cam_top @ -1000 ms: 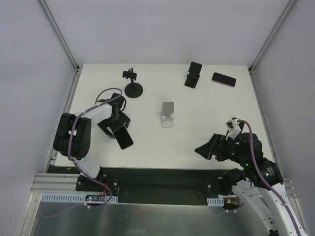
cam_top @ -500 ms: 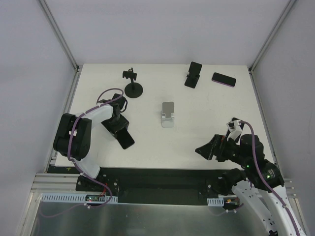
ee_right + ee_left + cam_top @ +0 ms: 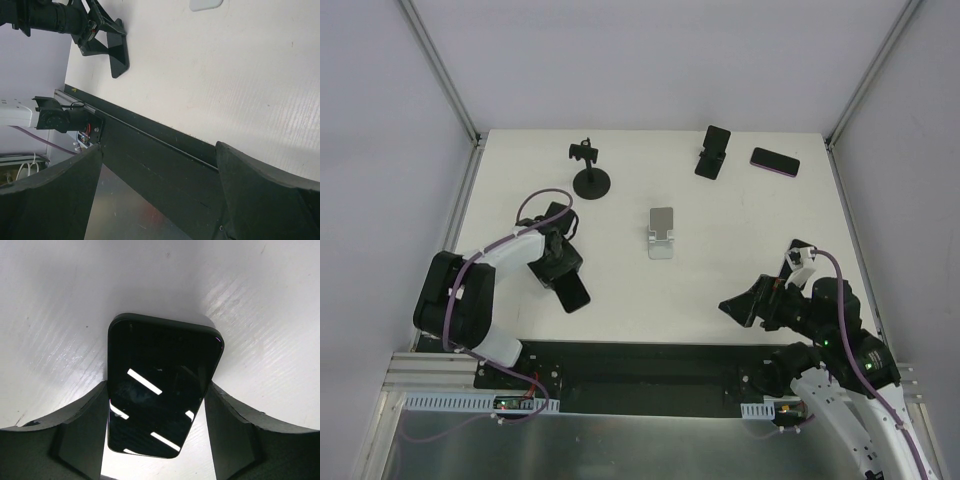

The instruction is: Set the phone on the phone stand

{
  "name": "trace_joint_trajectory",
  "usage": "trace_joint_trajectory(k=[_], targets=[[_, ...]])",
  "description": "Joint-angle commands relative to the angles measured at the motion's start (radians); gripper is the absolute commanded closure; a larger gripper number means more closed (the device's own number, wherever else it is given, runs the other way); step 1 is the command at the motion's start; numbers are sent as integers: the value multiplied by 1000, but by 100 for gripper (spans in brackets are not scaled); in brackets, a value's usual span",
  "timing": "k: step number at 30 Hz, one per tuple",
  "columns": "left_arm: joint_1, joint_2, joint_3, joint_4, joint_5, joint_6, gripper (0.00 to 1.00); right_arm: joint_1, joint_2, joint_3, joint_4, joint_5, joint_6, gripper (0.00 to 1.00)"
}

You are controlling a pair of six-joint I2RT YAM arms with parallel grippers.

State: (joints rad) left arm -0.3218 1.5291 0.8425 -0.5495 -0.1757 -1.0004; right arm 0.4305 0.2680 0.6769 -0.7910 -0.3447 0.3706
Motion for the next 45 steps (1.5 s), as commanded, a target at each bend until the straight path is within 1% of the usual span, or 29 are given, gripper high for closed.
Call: trace_joint_trajectory(k=[1,3,7,8,11,15,17,19,27,32,35,38,41,45], targets=[[-28,-78,-34,0,-34,55,100,-4,-7,23,3,10,10,4],[-43,-125,-26,11,-42,78,100,-3,-9,23,3,13,10,4],[-109,-205,15,10,-111,101,100,-4,-12,23,3,13,8,4],[-141,-227,27,11,-129,102,100,-4,-13,21,1,15,10,4],[-209,-247,84,10,-203,117,100,-4,-15,23,-1,21,10,4],[-244,-231,159,11,-235,144,100,-4,-15,26,-5,26,11,4],[-252,-210,182,10,-237,157,100,-4,-18,24,-5,29,13,4],[-284,-184,230,14,-269,183,100,-4,-21,20,-7,33,14,4],[-422,-116,437,42,-461,221,100,-4,-21,26,-13,49,24,4],[-494,9,584,60,-524,233,100,-3,-19,39,-17,59,33,4],[-532,98,656,94,-579,253,100,-4,-26,50,-19,72,45,4],[-559,178,716,141,-599,272,100,-4,-27,69,-22,84,54,4],[-573,247,759,194,-620,293,100,-4,-29,88,-39,102,51,4],[-582,304,774,258,-619,324,100,-3,-33,101,-69,121,45,4]])
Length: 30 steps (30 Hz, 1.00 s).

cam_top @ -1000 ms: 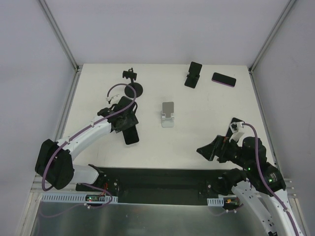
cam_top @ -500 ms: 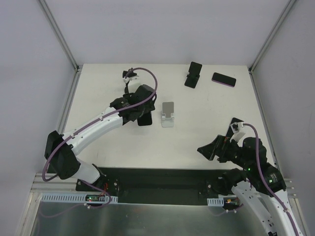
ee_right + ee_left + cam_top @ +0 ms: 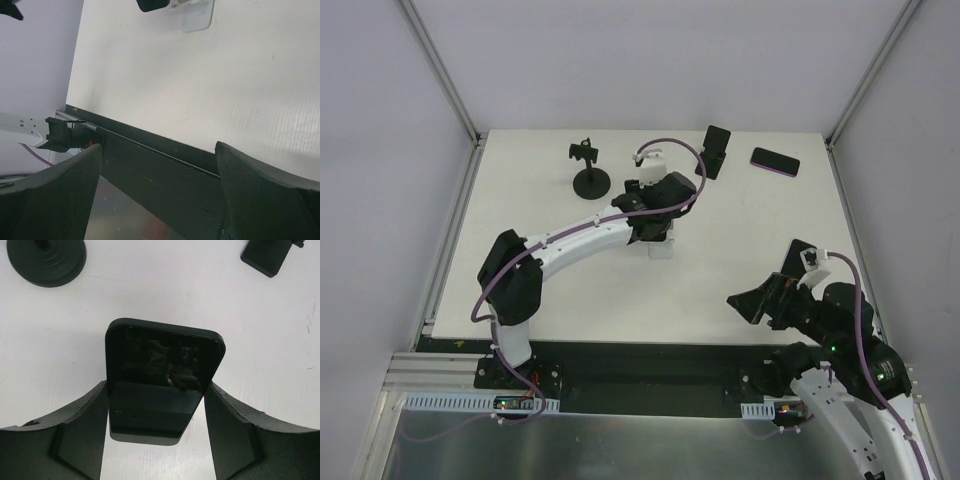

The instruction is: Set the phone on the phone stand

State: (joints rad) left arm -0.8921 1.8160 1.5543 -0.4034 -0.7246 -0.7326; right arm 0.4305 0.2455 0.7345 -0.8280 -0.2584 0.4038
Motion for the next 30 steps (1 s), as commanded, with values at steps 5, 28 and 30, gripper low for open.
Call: trace_joint_trajectory(k=[5,28,30], targets=[[-15,51,66,179,-105,85,100,-4,-20,42,-49,44,10,4],[-50,126,41,227,-188,-37,100,-3,-32,23,-49,39,35,4],[-54,131,38,229,-199,-42,100,-1,-35,23,-52,39,35,4]])
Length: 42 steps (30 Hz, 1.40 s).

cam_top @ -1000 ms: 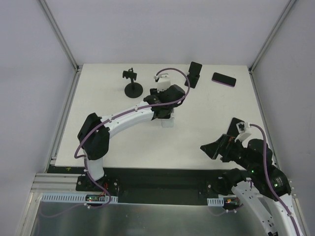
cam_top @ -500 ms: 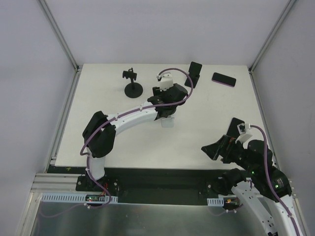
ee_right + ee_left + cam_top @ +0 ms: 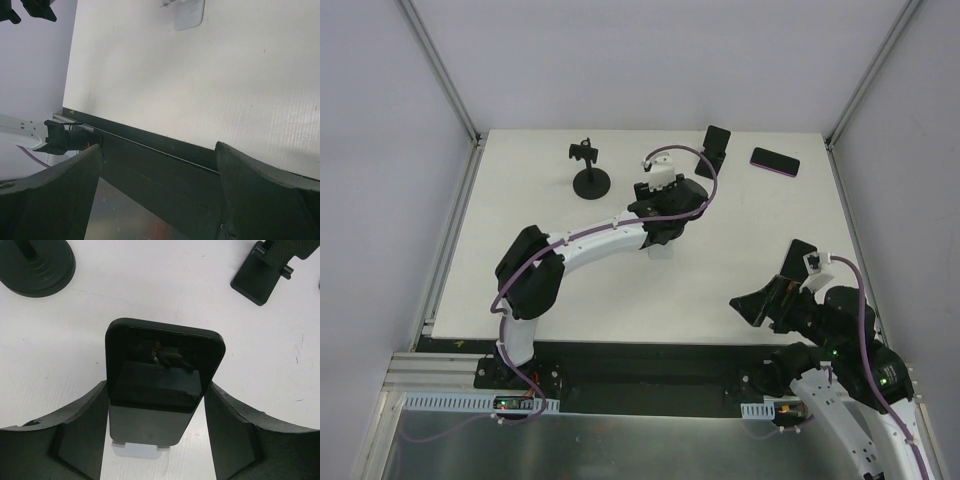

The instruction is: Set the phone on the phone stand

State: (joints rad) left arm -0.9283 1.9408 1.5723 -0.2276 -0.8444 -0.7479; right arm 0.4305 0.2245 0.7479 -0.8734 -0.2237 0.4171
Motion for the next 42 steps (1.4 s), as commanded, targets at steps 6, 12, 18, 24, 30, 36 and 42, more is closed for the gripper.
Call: trace_joint_trajectory(k=[6,12,18,24,30,36,42], targets=[[-20,15,2,56,-81,-50,100,-4,-14,8,-9,1,25,4],[-23,10,-23,57,-82,-71,100,-4,-19,2,-12,-2,25,4],[-24,17,-31,56,-85,-65,100,-3,-25,-2,-12,-3,31,4],[-26,17,-37,56,-73,-64,100,-6,-42,-16,-9,-2,41,4],[-27,9,-43,57,-47,-56,56,-4,-42,-19,-9,0,43,4],[-29,-65,-104,57,16,-61,22,-4,-31,-39,5,14,35,4],[-30,-210,-184,109,172,2,1,-3,41,-85,83,32,26,4]])
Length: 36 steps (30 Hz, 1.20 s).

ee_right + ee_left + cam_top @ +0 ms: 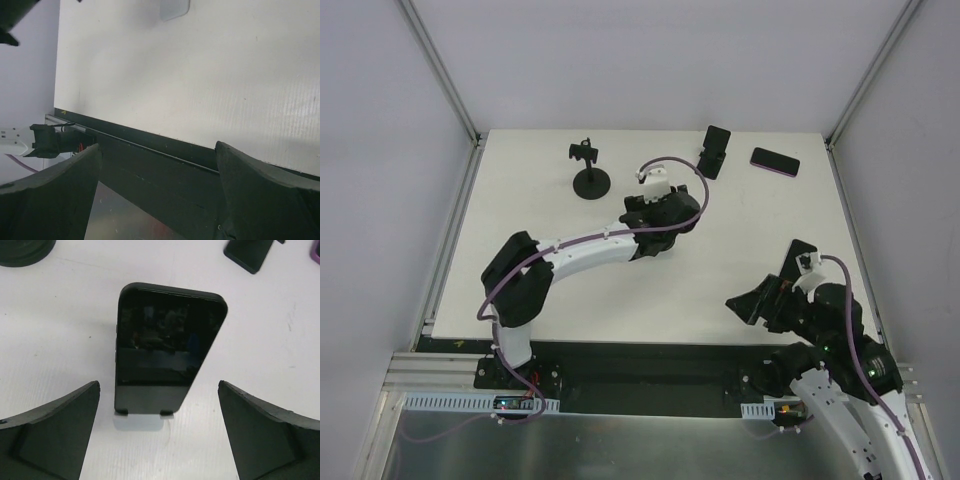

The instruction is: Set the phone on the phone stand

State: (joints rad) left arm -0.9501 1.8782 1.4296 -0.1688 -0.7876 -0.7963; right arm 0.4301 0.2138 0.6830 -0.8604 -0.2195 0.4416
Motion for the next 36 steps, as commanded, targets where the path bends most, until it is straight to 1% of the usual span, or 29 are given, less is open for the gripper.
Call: trace_joint_trajectory(k=[1,2,3,4,5,6,8,9,10,11,12,13,14,15,16,18,19,20,21,22,24,26,27,29,30,32,33,35,36], targets=[[-9,-177,-61,61,141,66,1,-4,76,-25,95,34,-3,4],[-9,-244,-87,121,168,87,1,-4,90,-28,109,45,-12,4],[-7,-279,-144,153,241,139,1,-2,107,-28,121,69,-15,4],[-3,-315,-171,193,281,169,1,-2,145,-27,150,81,-21,4],[2,-385,-194,237,331,198,1,-2,168,-23,167,98,-26,4],[5,-416,-231,256,402,248,1,-4,194,-22,187,141,-27,4],[39,-489,-253,276,480,285,1,-4,289,-14,257,186,-29,4],[62,-507,-265,302,522,314,1,-4,327,-1,283,250,-33,4],[114,-519,-265,311,630,319,1,-4,417,13,338,281,-37,4],[150,-530,-259,316,674,319,1,-5,471,39,356,319,-46,4],[186,-533,-247,322,720,304,1,-5,527,97,374,383,-70,4],[256,-534,-245,342,790,304,1,-5,639,142,405,414,-87,4],[289,-534,-244,366,847,308,1,-7,695,180,415,443,-99,4],[316,-528,-230,383,870,322,1,-11,749,220,428,495,-110,4],[345,-524,-222,422,892,336,1,-14,851,304,455,511,-125,4],[402,-504,-190,446,875,388,1,-24,944,374,516,545,-155,4],[421,-498,-179,462,864,400,1,-27,1038,444,564,555,-173,4],[460,-479,-169,475,870,407,1,-33,1088,490,577,565,-182,4],[479,-469,-160,489,886,413,1,-45,1137,531,605,571,-194,4],[496,-458,-156,500,901,414,1,-54,1239,573,613,562,-208,4],[531,-429,-155,515,959,423,1,-80,1388,706,630,565,-244,4],[534,-413,-179,541,985,457,1,-114,1484,829,646,553,-276,4],[534,-407,-214,552,1007,482,1,-126,1574,874,665,522,-285,4],[537,-401,-254,574,1008,496,1,-151,1669,953,678,488,-299,4],[537,-398,-282,584,1008,496,1,-155,1758,1046,676,473,-319,4],[542,-390,-300,595,1010,487,1,-157,1844,1136,682,483,-351,4],[544,-390,-314,609,1013,488,1,-157,1922,1212,689,496,-378,4],[542,-392,-342,627,998,485,1,-159,1993,1297,689,500,-402,4],[542,-392,-354,659,995,479,2,-157,2056,1370,690,512,-424,4]])
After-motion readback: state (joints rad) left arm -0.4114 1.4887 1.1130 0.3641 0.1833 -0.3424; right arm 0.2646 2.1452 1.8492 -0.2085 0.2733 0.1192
